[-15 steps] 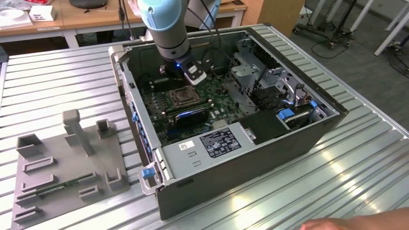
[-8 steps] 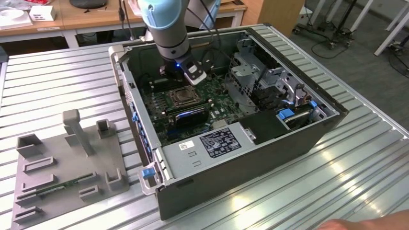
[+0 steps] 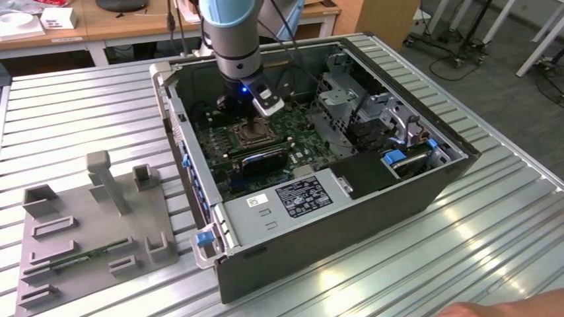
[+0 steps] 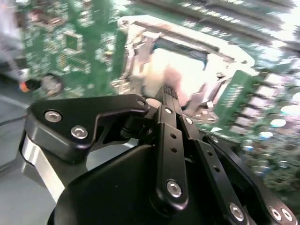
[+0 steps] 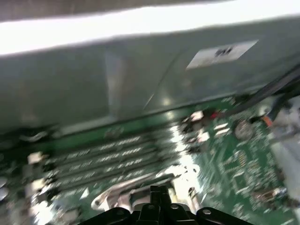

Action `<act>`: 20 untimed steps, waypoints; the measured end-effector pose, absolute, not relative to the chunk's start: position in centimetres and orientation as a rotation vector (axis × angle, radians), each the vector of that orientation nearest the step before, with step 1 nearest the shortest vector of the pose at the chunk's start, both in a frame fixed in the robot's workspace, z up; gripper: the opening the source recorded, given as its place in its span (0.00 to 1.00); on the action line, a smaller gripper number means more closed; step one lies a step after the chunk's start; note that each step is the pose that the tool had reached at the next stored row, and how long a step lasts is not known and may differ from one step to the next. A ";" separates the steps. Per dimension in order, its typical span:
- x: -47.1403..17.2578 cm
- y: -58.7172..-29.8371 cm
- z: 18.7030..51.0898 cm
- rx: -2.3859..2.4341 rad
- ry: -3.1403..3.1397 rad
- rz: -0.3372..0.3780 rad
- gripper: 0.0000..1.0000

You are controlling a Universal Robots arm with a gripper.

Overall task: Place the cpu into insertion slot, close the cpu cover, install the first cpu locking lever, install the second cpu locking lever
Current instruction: 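Install the first cpu locking lever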

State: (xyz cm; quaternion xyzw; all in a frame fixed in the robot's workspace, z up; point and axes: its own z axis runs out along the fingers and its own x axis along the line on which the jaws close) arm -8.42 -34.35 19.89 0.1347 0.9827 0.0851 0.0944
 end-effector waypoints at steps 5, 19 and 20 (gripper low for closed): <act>-8.4 -34.4 20.1 0.387 2.960 0.241 0.11; -8.4 -34.3 22.6 0.392 2.981 0.235 0.11; -8.4 -34.3 22.6 0.392 2.981 0.235 0.11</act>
